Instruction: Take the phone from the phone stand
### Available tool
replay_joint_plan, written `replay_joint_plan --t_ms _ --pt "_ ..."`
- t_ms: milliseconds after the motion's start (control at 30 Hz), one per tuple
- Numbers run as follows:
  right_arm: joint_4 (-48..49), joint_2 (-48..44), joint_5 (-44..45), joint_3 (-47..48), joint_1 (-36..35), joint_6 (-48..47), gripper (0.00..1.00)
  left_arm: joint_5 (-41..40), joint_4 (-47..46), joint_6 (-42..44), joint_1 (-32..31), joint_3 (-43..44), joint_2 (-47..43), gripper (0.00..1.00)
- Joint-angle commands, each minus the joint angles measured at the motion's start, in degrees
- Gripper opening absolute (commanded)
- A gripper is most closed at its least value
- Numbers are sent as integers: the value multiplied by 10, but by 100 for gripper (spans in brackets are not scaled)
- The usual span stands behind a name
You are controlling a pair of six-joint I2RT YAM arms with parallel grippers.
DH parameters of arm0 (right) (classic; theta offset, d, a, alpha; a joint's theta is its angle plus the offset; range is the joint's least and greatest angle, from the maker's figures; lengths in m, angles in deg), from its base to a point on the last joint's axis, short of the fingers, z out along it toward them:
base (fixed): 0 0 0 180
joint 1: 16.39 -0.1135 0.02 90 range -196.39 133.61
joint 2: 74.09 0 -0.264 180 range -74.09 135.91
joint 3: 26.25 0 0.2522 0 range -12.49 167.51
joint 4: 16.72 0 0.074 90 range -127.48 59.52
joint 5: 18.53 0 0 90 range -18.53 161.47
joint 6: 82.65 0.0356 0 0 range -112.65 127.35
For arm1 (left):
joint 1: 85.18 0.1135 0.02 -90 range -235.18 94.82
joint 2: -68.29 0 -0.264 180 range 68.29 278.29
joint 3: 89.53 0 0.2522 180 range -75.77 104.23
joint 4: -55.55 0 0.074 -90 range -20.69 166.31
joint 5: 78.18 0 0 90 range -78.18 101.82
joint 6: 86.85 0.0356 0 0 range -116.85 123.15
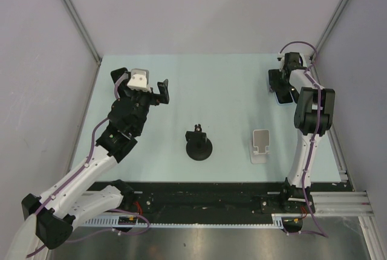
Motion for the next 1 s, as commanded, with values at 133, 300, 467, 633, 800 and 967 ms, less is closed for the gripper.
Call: replay_joint_plan --t_ms 133,300,467,633,800,967 --pt "-22 -92 19 12 -31 30 99 13 -21 21 3 4 -12 100" --pt "-43 -170 -37 -32 -93 49 99 13 -21 21 3 4 -14 99" --pt "-83 -264 -87 -67 -194 42 98 13 -21 20 3 3 -18 100" --pt "-135 -328 -143 -72 -290 42 95 5 -21 24 3 2 -22 100" --pt "-222 -353 -181 -39 -401 19 93 -9 -21 33 3 2 -28 100" --pt "-288 -353 -210 -12 -473 -10 91 -29 -24 45 4 2 -38 100"
